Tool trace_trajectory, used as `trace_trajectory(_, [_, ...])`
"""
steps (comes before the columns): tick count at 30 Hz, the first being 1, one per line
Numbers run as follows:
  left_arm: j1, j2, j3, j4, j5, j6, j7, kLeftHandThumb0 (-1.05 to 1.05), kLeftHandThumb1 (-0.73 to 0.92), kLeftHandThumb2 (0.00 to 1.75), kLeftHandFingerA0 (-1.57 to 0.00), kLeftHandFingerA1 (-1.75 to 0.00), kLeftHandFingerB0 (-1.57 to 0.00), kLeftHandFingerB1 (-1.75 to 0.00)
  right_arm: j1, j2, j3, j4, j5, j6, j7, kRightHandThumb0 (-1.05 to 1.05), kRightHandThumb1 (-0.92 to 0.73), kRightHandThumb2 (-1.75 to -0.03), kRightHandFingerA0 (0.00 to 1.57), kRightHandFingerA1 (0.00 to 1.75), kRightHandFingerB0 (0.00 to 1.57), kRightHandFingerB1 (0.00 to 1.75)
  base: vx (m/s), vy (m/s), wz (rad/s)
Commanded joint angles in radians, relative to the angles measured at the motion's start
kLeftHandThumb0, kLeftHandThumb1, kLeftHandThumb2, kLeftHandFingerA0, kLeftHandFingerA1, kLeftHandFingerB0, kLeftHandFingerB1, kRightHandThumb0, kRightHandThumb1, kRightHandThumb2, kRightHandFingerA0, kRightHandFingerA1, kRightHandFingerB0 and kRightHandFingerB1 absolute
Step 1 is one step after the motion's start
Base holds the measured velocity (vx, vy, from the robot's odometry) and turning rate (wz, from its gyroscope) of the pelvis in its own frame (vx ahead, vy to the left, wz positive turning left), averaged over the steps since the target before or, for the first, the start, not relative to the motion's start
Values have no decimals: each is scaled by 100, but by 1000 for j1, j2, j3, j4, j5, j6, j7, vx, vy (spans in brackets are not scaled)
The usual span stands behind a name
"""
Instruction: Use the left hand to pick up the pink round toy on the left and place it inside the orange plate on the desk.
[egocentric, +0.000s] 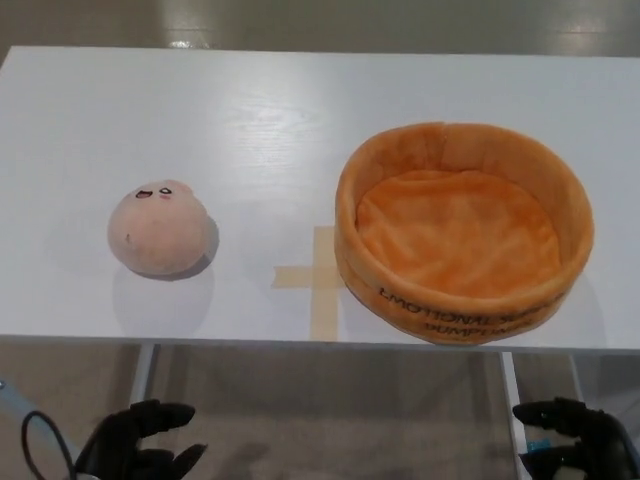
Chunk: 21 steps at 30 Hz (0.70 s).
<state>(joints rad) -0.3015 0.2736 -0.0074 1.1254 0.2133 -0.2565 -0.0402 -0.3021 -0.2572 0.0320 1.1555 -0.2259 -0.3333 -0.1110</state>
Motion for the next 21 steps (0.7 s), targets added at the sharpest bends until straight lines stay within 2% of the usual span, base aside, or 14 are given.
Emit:
trace_trajectory(1, [2, 13, 3, 45, -18, -104, -23, -24, 63, 59, -47, -45, -38, -36, 3, -10, 10, 48, -15, -123, -46, -12, -64, -58, 59, 51, 63, 48, 0, 0, 0])
trace_trajectory(15, [67, 27, -3, 46, -18, -151, -72, -24, 63, 58, -41, -42, -31, -33, 58, -12, 27, 81, -13, -184, -61, -10, -63, -58, 62, 56, 64, 49, 0, 0, 0])
trace_trajectory(17, [99, 47, -7, 23, -20, -169, -107, -27, 63, 59, -36, -39, -28, -31, 70, -10, 32, 83, -14, -184, -63, -11, -64, -58, 60, 53, 64, 49, 0, 0, 0])
trace_trajectory(21, [148, 86, -28, -40, -4, -184, -145, -30, 62, 58, -35, -37, -27, -31, 75, -10, 34, 88, -11, -184, -63, -12, -64, -58, 59, 53, 64, 49, 0, 0, 0])
